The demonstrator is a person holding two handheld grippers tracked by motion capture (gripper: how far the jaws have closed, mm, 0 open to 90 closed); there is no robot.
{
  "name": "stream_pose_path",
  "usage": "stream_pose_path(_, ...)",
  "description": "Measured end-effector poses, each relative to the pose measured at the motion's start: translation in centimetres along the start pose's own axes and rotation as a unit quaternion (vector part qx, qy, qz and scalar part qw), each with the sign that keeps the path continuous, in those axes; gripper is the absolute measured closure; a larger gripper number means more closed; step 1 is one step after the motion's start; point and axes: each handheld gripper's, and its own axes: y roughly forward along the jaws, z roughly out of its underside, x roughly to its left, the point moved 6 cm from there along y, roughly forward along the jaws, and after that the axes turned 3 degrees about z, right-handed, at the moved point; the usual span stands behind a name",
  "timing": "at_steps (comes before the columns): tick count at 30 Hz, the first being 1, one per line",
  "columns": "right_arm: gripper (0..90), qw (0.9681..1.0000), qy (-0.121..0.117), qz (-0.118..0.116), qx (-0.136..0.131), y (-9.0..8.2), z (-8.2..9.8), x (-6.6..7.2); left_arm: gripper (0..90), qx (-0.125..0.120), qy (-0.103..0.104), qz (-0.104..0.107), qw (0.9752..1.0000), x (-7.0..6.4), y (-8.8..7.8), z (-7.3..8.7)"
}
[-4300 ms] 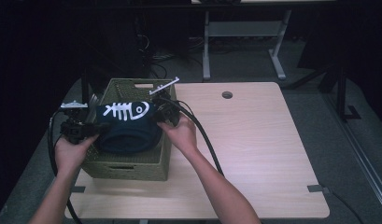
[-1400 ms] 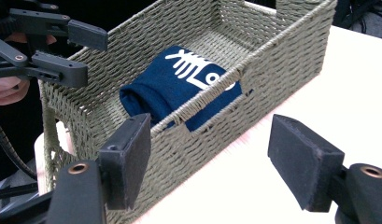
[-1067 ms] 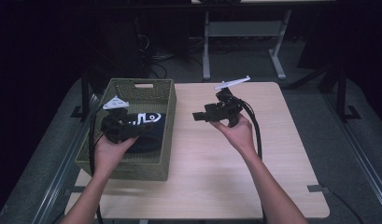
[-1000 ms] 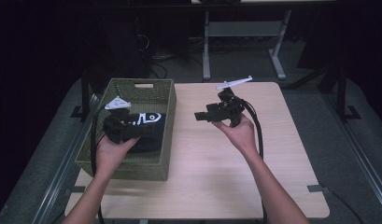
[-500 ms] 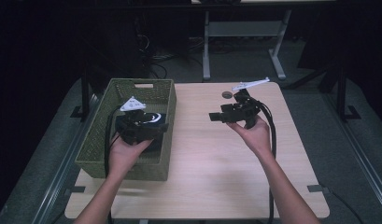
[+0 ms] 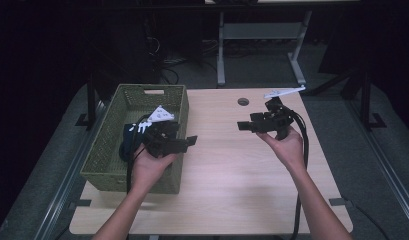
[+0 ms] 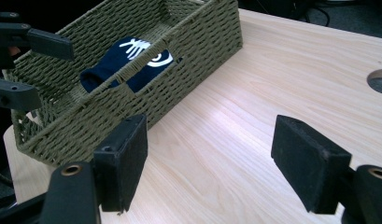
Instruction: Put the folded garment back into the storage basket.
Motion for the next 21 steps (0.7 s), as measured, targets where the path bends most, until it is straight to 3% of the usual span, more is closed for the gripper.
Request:
stream_pose_path(7, 26.4, 0.9999, 0.008, 0.014, -0.003, -1.3, 0.6, -1.1, 23.3, -0.002, 0.006, 0.011, 0.9999, -1.3, 0.9, -0.3)
stream_pose_path(12, 26.2, 0.9996, 0.014, 0.024, 0.001, -2.2, 1.1, -1.8, 23.2, -0.007, -0.001, 0.032, 0.9995, -2.5, 1.3, -0.6)
stream_pose_path(14, 26.0, 0.9995, 0.015, 0.027, -0.001, -2.5, 1.3, -2.1, 23.4, -0.009, 0.016, 0.022, 0.9996, -3.2, 1.6, -0.7)
stream_pose_path(21, 25.8, 0.9990, 0.019, 0.040, 0.003, -3.4, 2.3, -3.0, 23.9, -0.002, 0.034, 0.032, 0.9989, -4.9, 2.5, -0.4)
